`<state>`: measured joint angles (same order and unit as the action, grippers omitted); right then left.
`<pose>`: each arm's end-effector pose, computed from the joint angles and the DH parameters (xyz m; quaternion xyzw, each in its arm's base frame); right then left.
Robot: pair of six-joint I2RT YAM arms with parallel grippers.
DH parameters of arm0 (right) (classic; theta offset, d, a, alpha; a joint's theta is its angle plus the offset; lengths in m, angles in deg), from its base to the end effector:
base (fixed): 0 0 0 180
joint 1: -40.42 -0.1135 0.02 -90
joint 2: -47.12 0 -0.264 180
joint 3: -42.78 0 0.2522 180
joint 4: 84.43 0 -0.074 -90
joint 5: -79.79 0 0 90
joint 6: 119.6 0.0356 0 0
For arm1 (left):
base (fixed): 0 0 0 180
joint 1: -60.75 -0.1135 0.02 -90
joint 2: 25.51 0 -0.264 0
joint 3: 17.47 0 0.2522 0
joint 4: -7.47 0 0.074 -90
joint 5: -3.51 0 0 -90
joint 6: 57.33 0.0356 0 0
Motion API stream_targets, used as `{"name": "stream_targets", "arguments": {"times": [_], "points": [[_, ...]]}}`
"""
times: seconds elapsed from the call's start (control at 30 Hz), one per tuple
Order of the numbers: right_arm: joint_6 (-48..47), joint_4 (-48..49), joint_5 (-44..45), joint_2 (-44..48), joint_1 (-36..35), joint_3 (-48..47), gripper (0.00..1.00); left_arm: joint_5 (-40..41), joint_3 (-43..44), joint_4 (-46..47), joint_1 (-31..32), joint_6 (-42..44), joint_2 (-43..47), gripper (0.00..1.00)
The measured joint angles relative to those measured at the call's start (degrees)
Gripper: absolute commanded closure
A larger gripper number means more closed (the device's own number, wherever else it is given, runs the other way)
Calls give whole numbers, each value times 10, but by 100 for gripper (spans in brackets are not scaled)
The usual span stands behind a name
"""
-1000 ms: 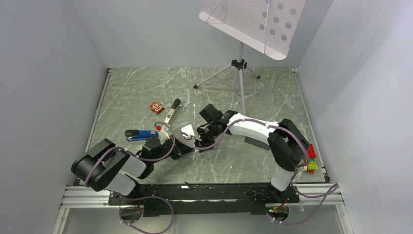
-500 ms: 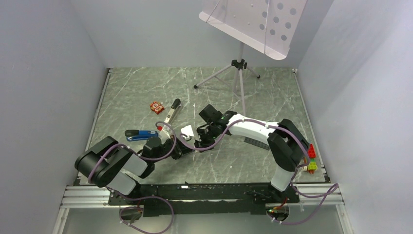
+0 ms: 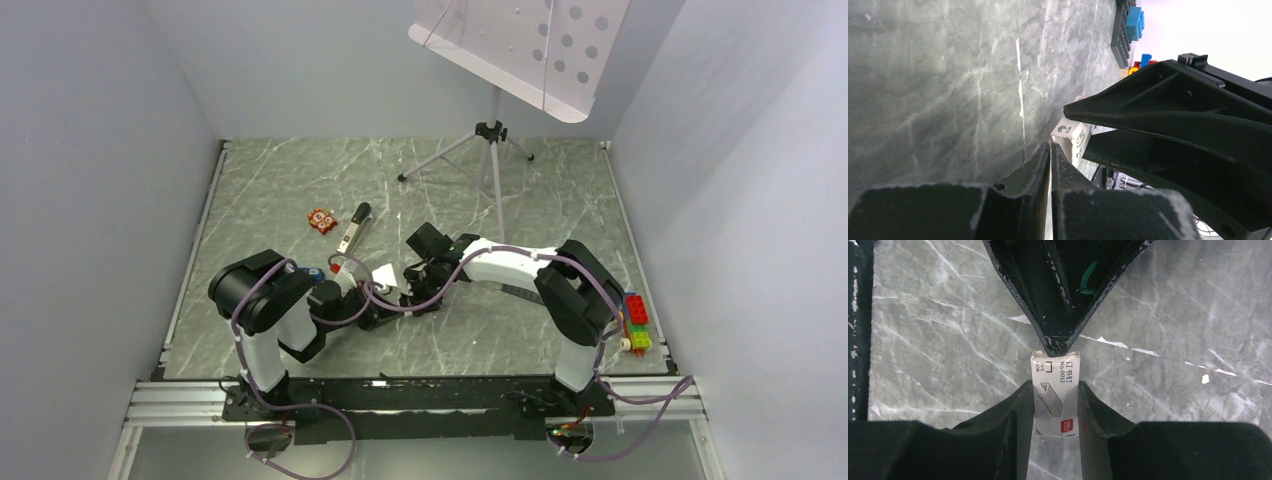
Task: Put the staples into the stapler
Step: Place the staple box at the center of the board.
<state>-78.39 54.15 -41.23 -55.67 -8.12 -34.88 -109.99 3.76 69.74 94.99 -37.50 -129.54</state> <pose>0.2169 0.2732 0.1680 -0.7443 0.5823 0.2614 0.1964 0.1702 -0.1330 0.0820 -0.1378 0.8011 -0.5434 0.2096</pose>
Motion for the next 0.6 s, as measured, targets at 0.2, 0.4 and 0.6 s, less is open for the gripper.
{"name": "stream_targets", "arguments": {"times": [0.2, 0.4, 0.6], "points": [[0, 9, 1, -16, -2, 0, 63, 0, 0, 14, 0, -2, -19, 87], [4, 13, 5, -24, -2, 0, 62, 0, 4, 19, 0, -2, -28, 87], [7, 15, 9, -27, -2, 0, 60, -5, 9, 56, 0, -17, -66, 87]]}}
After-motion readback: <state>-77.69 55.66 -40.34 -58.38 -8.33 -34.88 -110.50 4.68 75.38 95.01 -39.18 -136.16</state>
